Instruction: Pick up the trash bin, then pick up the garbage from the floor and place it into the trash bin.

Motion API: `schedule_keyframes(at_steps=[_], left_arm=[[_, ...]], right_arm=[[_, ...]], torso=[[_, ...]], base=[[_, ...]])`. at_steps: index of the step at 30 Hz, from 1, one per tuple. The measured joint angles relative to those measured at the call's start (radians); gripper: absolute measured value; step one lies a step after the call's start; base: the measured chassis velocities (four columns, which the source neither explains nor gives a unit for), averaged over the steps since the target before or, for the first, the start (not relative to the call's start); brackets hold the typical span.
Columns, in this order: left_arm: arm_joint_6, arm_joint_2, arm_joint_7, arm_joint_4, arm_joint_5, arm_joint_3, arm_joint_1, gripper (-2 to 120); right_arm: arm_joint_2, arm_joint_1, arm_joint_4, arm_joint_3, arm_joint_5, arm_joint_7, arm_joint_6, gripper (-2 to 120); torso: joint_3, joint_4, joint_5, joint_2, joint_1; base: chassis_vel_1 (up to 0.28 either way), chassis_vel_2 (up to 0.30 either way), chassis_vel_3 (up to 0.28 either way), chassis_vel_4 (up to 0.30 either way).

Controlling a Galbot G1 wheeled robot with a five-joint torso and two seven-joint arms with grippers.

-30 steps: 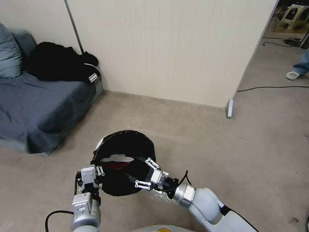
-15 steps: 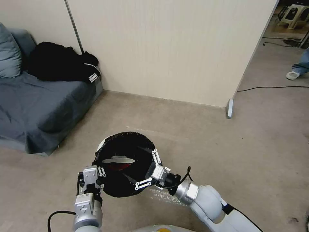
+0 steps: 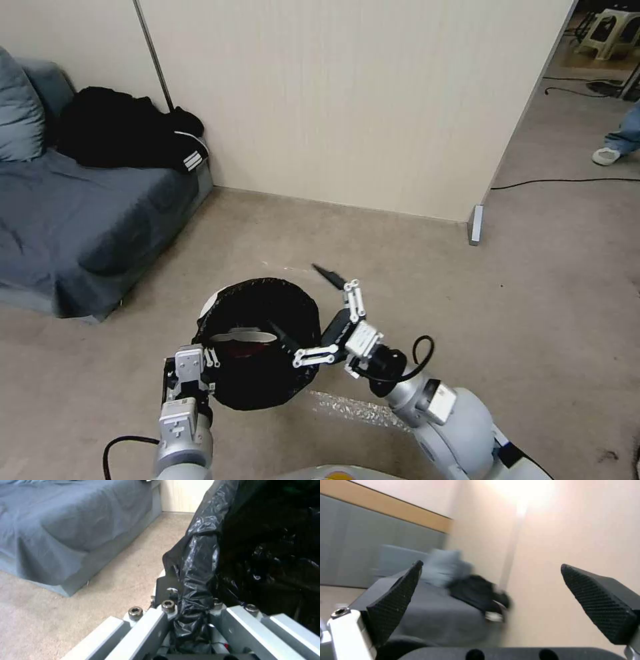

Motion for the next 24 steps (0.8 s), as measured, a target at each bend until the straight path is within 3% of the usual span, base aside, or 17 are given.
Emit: schedule_keyframes(at_steps=[7, 10, 14, 24], left_arm=[[-0.001, 0.004, 0.0, -0.012, -0.02, -0.015, 0.001, 1], [-0.002, 0.004, 0.0, -0.018, -0.023, -0.02, 0.005, 1], [-0.004, 0.008, 0.0, -0.036, -0.037, -0.03, 0.02, 1], [-0.01, 0.01, 0.003, -0.045, -0.045, -0.033, 0.03, 1]], right_arm=[[0.114, -0.131, -0.01, 0.074, -0.121, 0.202, -0.029, 100], [0.156, -0.161, -0.031, 0.093, -0.144, 0.241, -0.024, 100], [0.196, -0.192, -0.058, 0.109, -0.149, 0.271, -0.006, 100], [0.203, -0.193, -0.085, 0.129, -0.134, 0.275, 0.026, 100]], torso=[[0.0, 0.0, 0.0, 0.0, 0.0], [0.0, 0.0, -0.0001, 0.0, 0.0], [0.0, 0.0, 0.0, 0.0, 0.0], [0.0, 0.0001, 0.0001, 0.0, 0.0]], base=[[0.0, 0.0, 0.0, 0.0], [0.0, 0.0, 0.0, 0.0], [0.0, 0.0, 0.0, 0.0], [0.0, 0.0, 0.0, 0.0]])
